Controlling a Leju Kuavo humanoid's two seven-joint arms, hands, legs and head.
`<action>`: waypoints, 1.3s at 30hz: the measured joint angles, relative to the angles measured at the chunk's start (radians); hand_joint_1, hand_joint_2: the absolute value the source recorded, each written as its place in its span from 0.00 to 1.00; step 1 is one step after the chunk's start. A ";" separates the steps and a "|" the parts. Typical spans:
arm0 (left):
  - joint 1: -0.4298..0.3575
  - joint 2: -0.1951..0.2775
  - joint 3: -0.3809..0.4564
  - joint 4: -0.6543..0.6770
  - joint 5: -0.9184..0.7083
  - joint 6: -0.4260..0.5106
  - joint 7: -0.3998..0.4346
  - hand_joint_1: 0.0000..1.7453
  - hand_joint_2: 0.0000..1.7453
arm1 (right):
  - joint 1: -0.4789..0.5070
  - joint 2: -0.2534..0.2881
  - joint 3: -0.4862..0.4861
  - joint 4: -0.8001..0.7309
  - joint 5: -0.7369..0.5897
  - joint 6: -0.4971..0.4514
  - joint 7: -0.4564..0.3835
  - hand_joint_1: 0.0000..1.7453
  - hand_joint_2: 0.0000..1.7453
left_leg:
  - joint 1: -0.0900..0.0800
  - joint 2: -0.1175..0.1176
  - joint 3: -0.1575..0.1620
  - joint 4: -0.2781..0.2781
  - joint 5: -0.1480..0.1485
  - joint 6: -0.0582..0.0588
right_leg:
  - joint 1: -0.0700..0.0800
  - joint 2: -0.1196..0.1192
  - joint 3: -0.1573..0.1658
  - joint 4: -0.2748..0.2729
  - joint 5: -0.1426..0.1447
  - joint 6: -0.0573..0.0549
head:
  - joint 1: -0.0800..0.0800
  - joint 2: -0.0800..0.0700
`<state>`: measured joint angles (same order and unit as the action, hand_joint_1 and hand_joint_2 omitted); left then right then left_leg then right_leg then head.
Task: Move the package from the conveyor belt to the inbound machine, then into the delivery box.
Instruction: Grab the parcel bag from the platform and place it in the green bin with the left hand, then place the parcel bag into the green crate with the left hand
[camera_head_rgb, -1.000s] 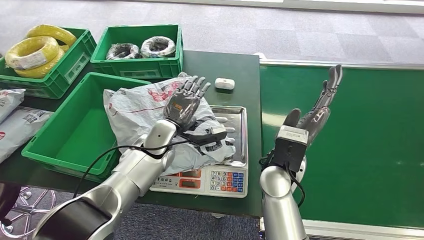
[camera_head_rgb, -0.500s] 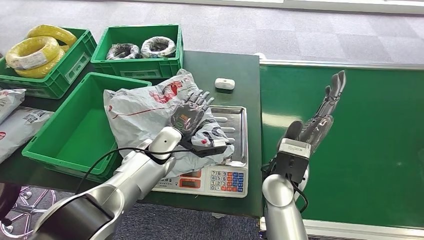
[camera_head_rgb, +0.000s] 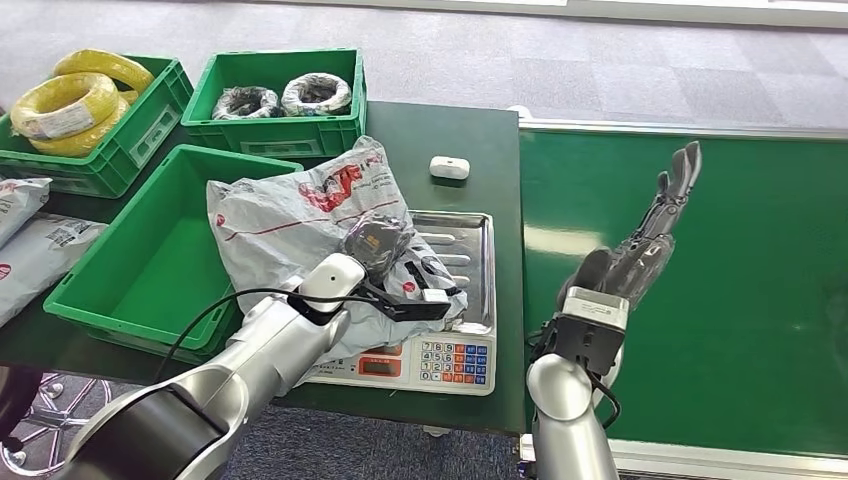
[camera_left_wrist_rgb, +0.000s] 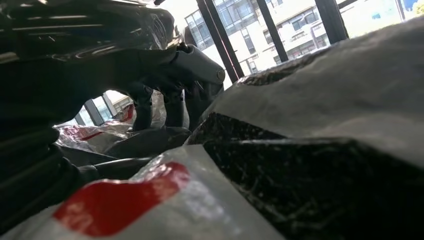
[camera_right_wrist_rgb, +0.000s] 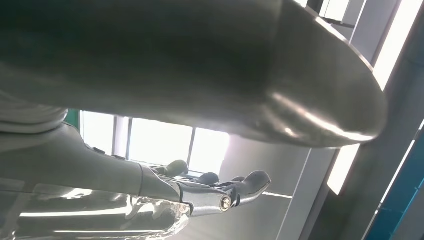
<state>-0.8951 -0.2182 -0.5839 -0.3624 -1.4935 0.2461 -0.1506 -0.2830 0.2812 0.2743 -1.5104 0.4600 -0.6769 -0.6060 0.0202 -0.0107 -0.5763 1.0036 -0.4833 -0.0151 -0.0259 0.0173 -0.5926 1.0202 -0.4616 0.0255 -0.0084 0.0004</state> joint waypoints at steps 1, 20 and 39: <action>0.000 0.000 0.002 0.000 0.007 0.001 -0.002 0.97 1.00 | 0.001 0.000 0.002 -0.002 0.001 0.003 0.002 0.00 0.00 | 0.000 0.000 0.000 0.000 0.000 0.000 | 0.000 0.000 0.000 0.000 0.000 0.000 | 0.000 0.000; -0.009 0.006 0.229 -0.216 0.485 0.211 -0.190 0.91 1.00 | 0.039 -0.013 0.031 -0.014 0.006 -0.010 0.028 0.00 0.00 | 0.000 0.000 -0.001 0.000 0.000 0.000 | 0.000 0.000 -0.001 0.000 0.000 0.000 | 0.000 0.000; -0.085 0.146 0.461 -0.417 0.379 0.405 -0.054 0.89 1.00 | 0.062 -0.014 0.032 -0.006 0.010 -0.012 0.020 0.00 0.00 | 0.001 0.001 -0.001 0.000 0.000 0.000 | 0.000 0.000 -0.001 0.001 0.000 0.000 | 0.000 0.000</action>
<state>-0.9800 -0.0720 -0.1233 -0.7790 -1.1145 0.6508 -0.2048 -0.2209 0.2671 0.3059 -1.5167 0.4705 -0.6893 -0.5859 0.0207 -0.0102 -0.5773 1.0033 -0.4831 -0.0153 -0.0255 0.0174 -0.5938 1.0212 -0.4618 0.0252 -0.0082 0.0004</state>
